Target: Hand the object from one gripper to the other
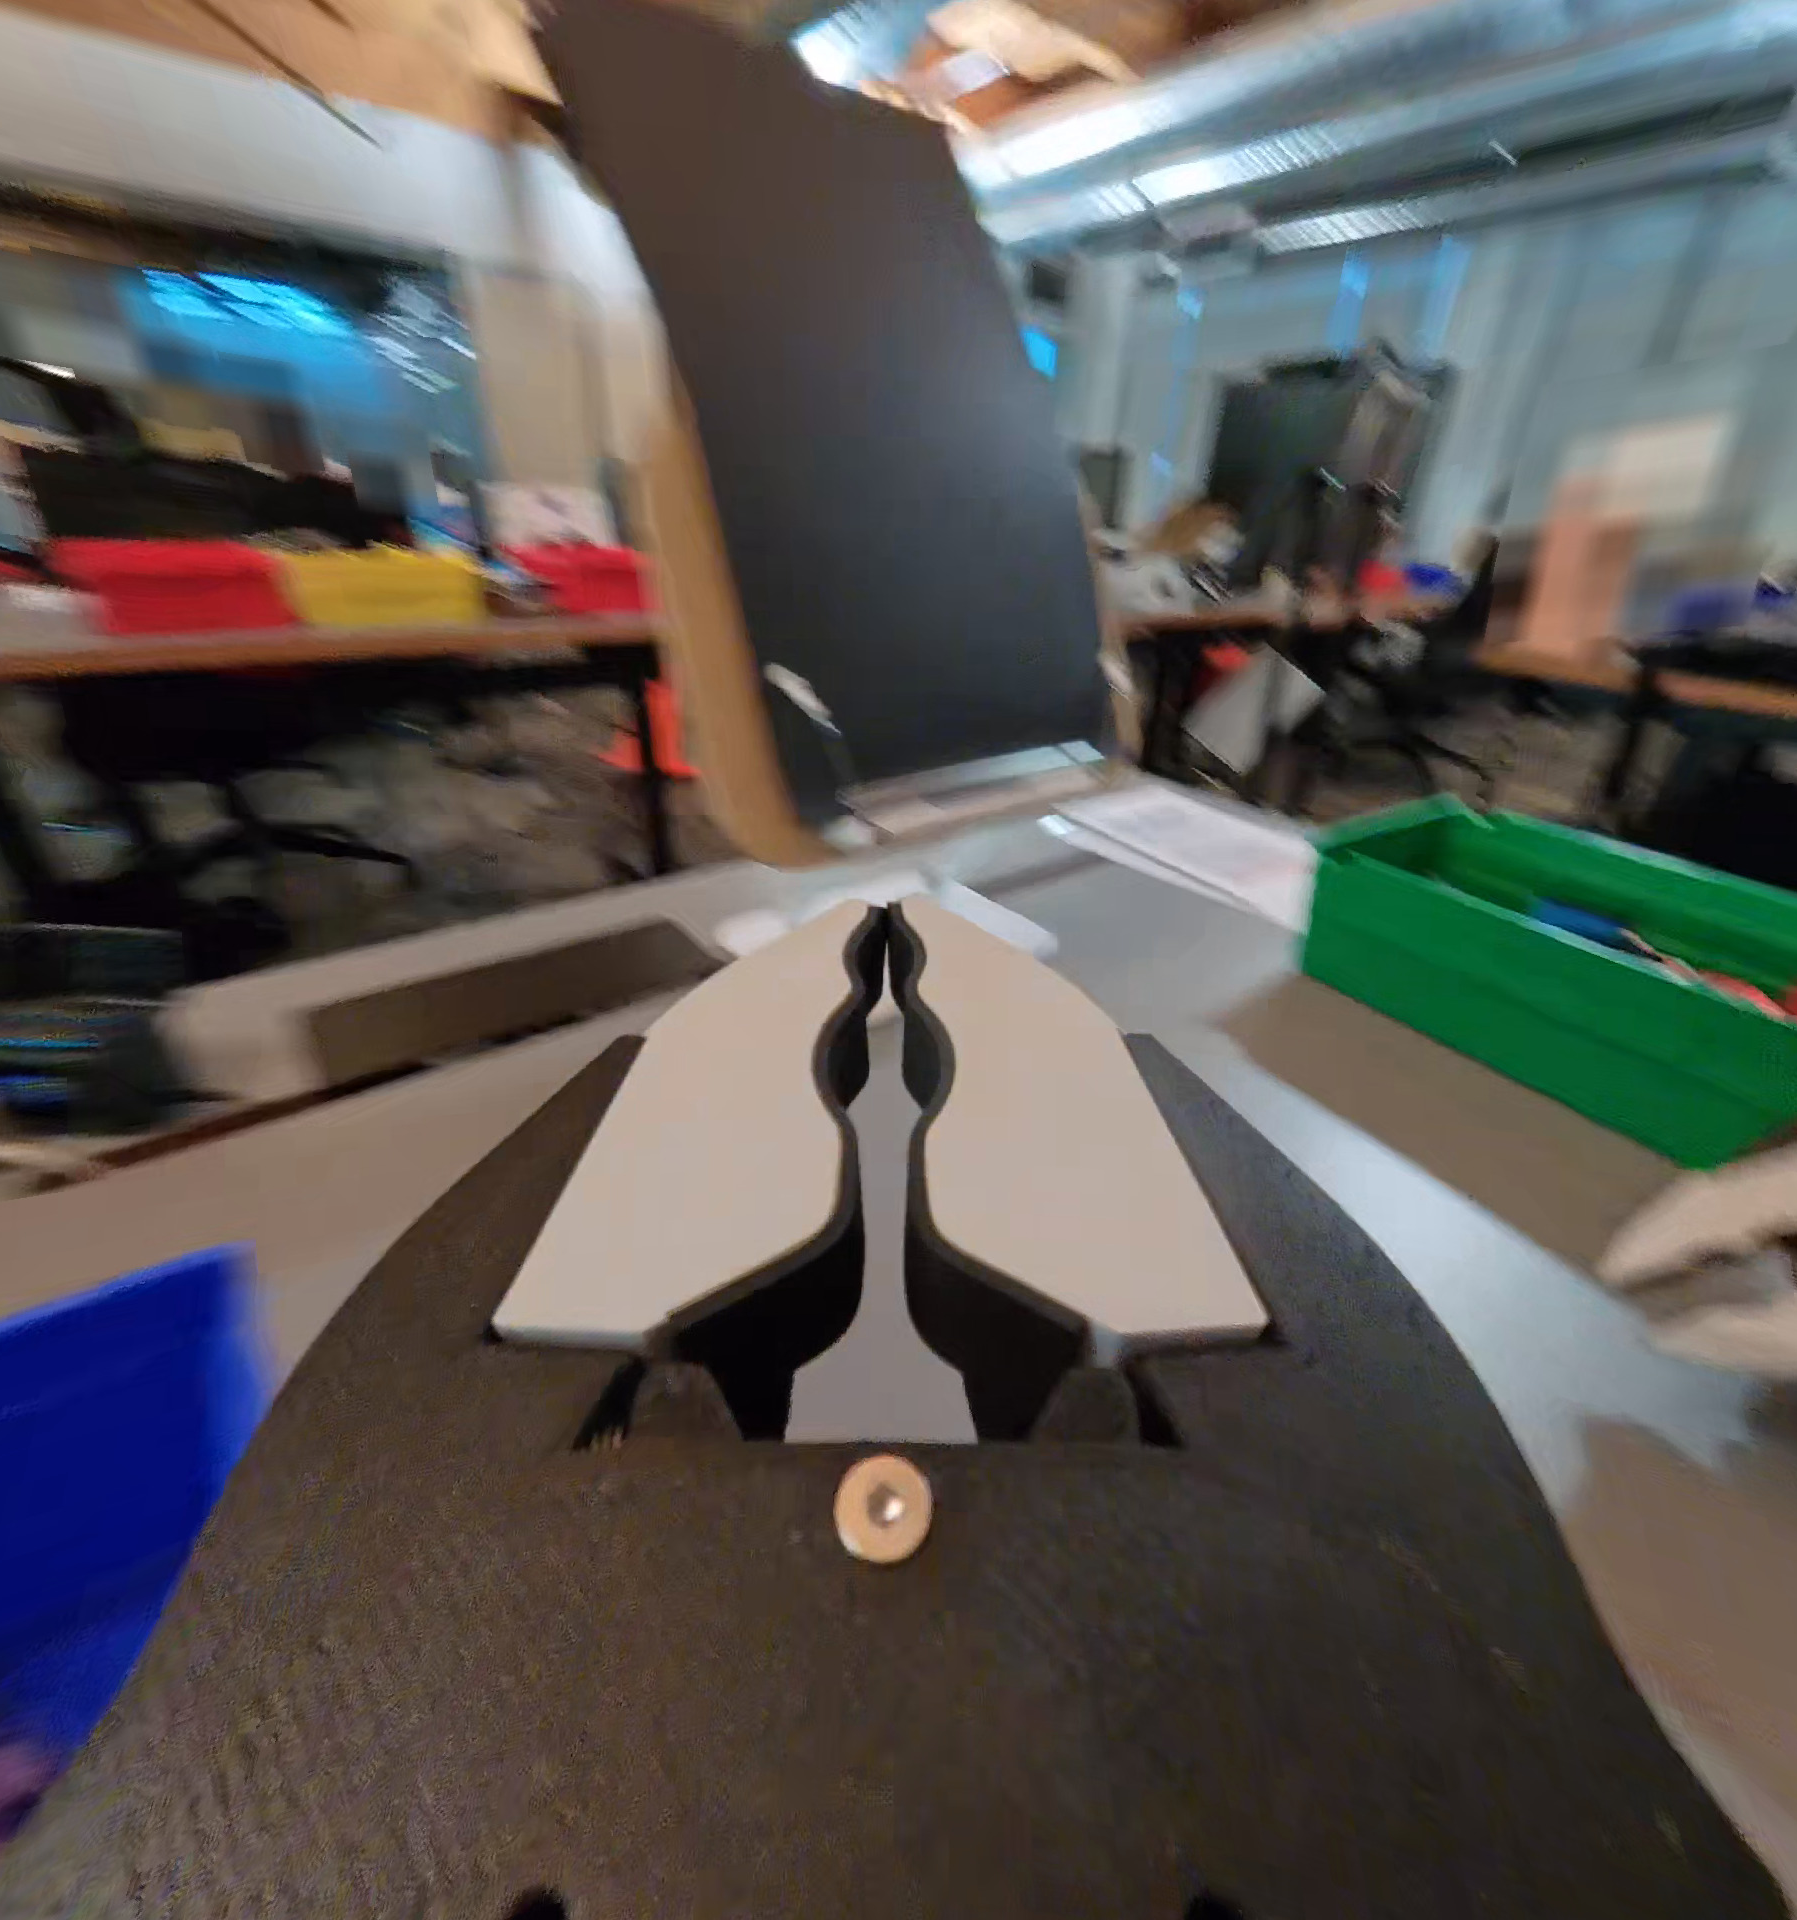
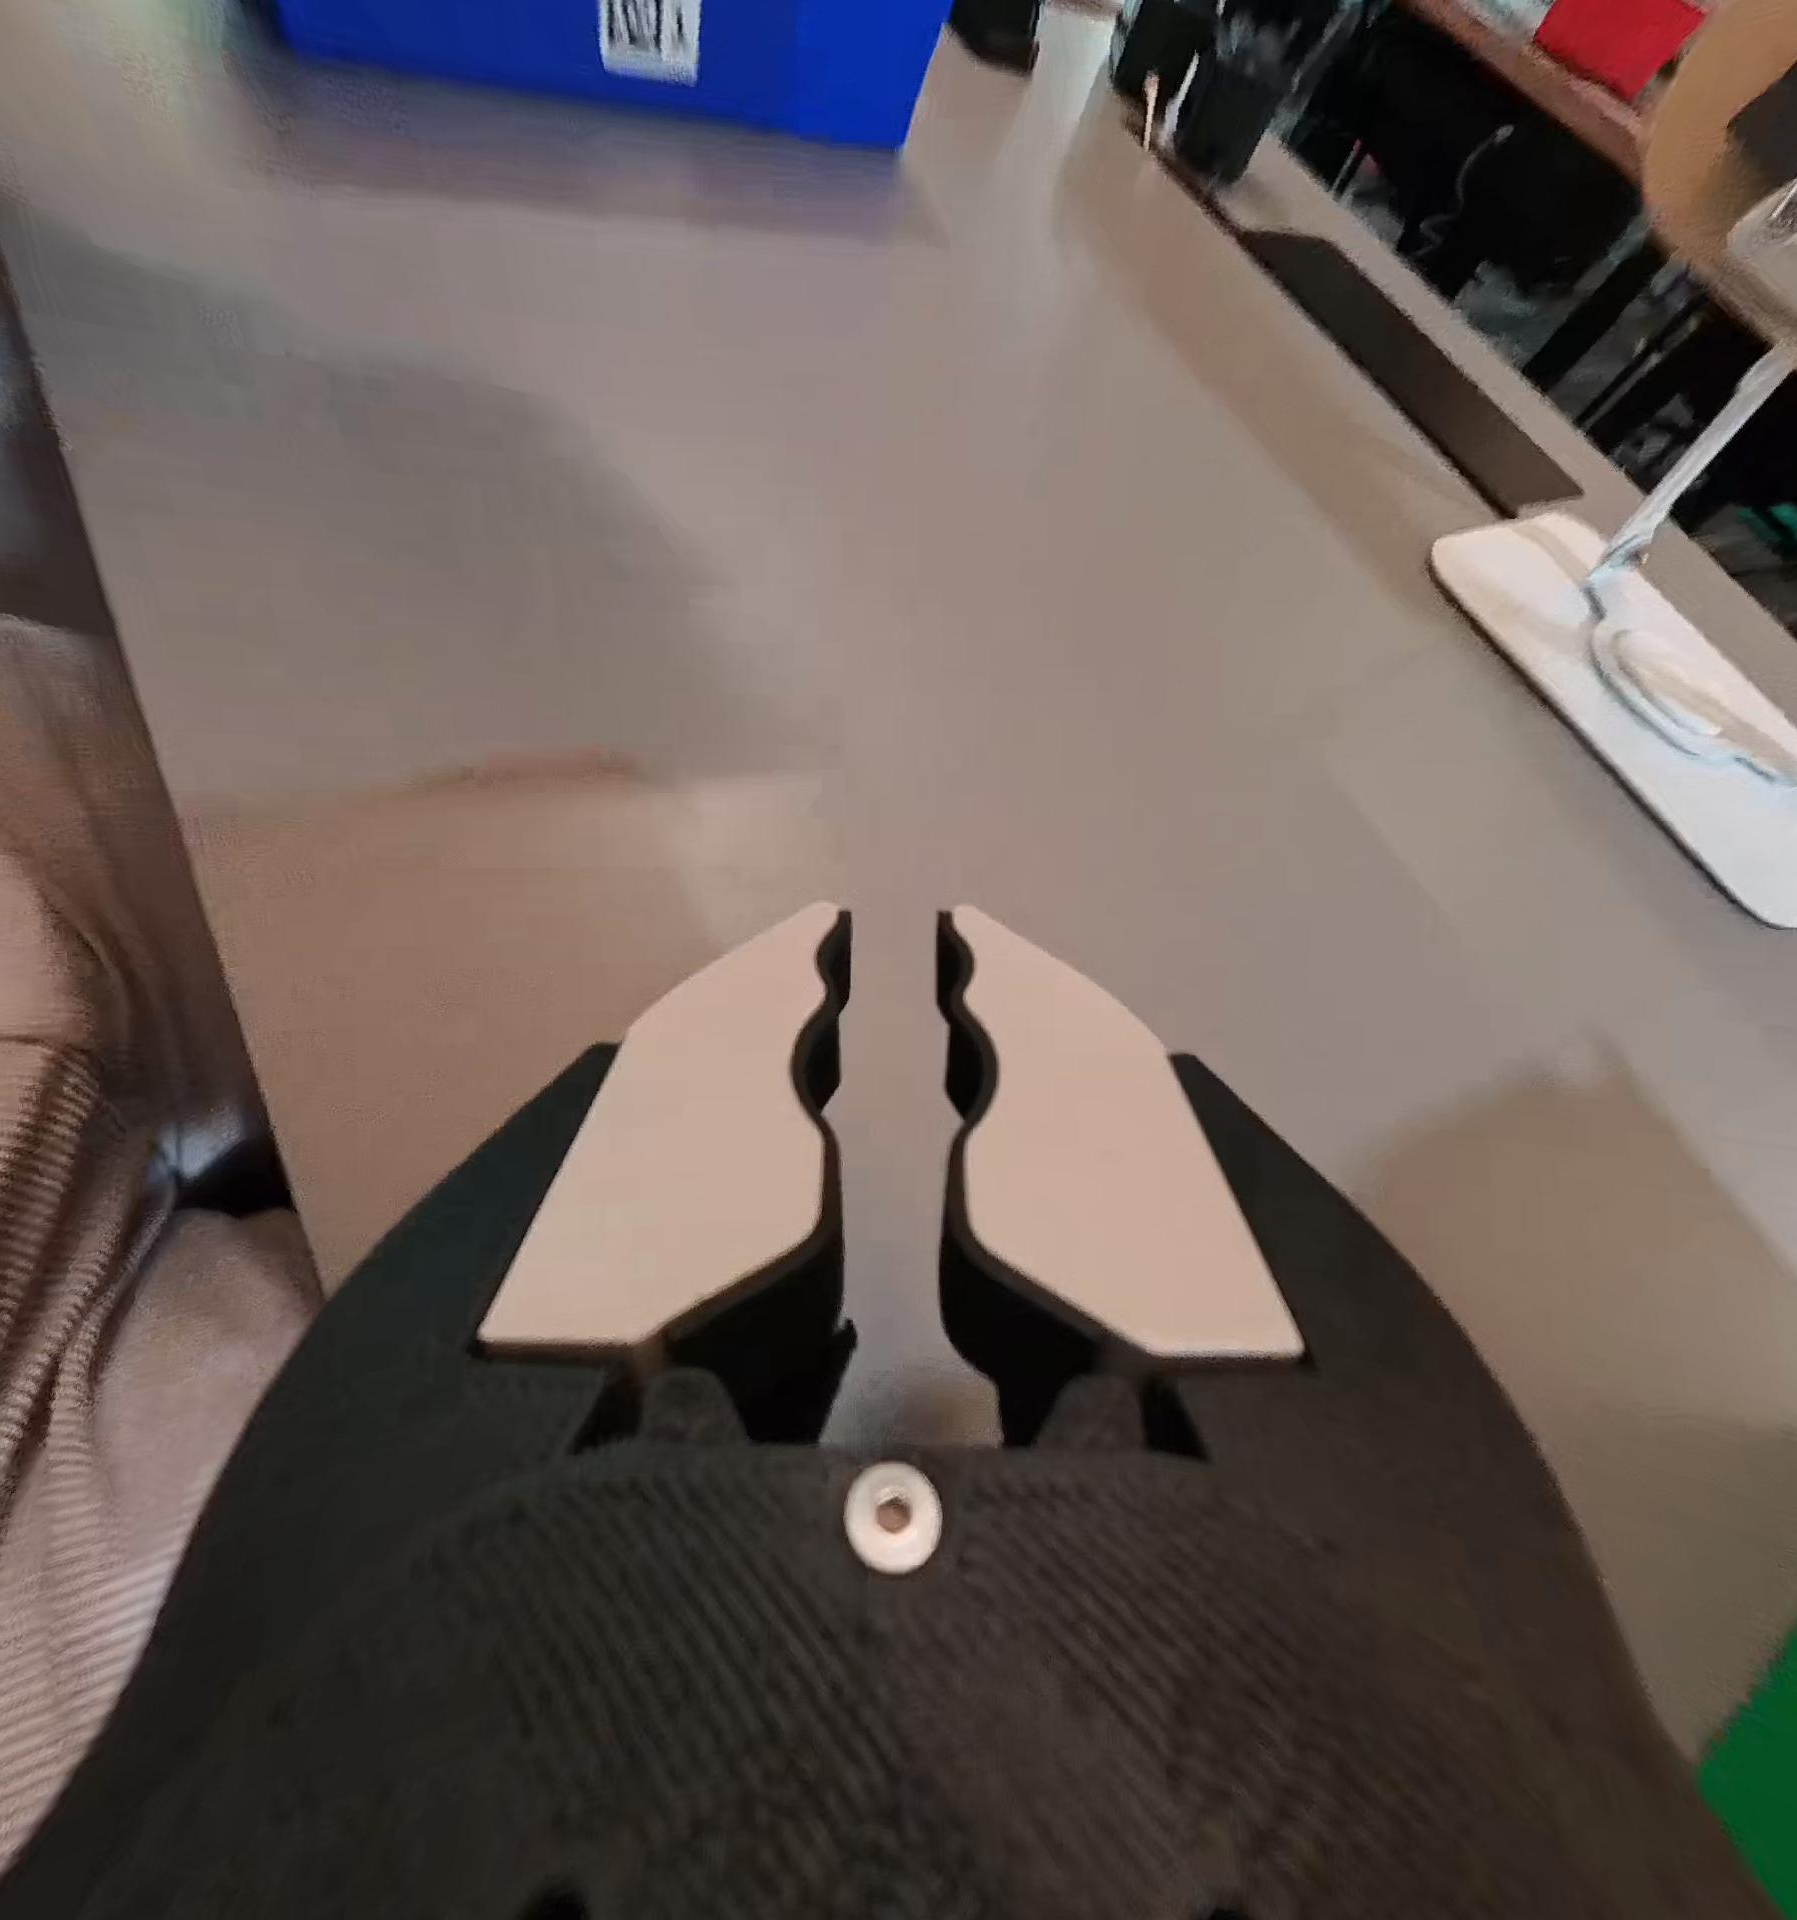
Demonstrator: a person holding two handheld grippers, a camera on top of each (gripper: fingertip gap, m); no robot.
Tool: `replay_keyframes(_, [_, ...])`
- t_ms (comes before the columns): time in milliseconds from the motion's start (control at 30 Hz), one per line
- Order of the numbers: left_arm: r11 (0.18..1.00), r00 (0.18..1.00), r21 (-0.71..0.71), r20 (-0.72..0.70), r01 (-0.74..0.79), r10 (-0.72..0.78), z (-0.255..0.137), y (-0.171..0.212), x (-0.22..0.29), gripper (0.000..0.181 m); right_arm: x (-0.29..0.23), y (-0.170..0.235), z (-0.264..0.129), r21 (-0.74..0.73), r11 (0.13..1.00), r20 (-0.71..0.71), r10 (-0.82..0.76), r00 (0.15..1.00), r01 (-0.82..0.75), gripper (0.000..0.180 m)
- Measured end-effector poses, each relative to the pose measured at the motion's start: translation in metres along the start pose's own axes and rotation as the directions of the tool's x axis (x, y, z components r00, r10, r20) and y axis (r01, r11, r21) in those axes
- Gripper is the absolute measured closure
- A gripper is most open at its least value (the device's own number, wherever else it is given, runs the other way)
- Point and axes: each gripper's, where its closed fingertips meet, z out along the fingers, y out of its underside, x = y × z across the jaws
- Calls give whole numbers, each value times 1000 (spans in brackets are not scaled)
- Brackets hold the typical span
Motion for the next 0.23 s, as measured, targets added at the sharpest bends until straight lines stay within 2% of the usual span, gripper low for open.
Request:
replay_keyframes(33, [999, 997, 43, 72, 7, -10, -20, -19, -28, 180, 1, 8, 2, -38, 999, -3, -6, 1000, 6, 164])
replay_keyframes(67, [998, 991, 64, 131, 26, -34, -40, -32, -54, 180, 2, 14, 3, -68, 998, -5, -10, 1000, 10, 163])
replay_keyframes(133, [993, 969, 17, 217, 116, -117, -75, -37, -100, 179, 4, 19, 4, -91, 996, -10, -17, 1000, 16, 163])
replay_keyframes(233, [948, 919, -130, 312, 290, -239, -118, -9, -149, 170, 9, 24, 6, -117, 993, -27, -4, 1000, 1, 164])
